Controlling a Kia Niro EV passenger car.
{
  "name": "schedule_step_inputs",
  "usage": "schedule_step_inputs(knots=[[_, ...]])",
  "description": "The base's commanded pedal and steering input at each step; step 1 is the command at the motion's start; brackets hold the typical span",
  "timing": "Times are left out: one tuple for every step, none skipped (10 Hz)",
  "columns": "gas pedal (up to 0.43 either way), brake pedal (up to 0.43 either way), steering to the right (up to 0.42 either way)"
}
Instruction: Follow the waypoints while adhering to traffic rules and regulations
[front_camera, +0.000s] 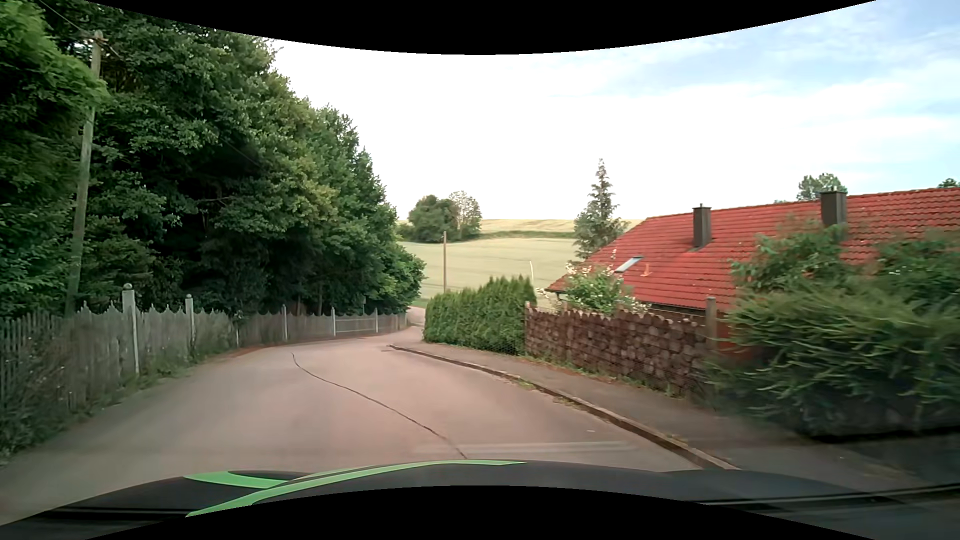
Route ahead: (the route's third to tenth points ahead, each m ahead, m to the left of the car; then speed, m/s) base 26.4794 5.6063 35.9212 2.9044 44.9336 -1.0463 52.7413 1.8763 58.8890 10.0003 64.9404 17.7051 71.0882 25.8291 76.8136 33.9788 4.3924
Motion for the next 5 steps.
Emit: schedule_step_inputs(knots=[[0.000, 0.049, -0.271], [0.000, 0.049, -0.262], [0.000, 0.049, -0.252], [0.000, 0.055, -0.242], [0.000, 0.061, -0.230]])
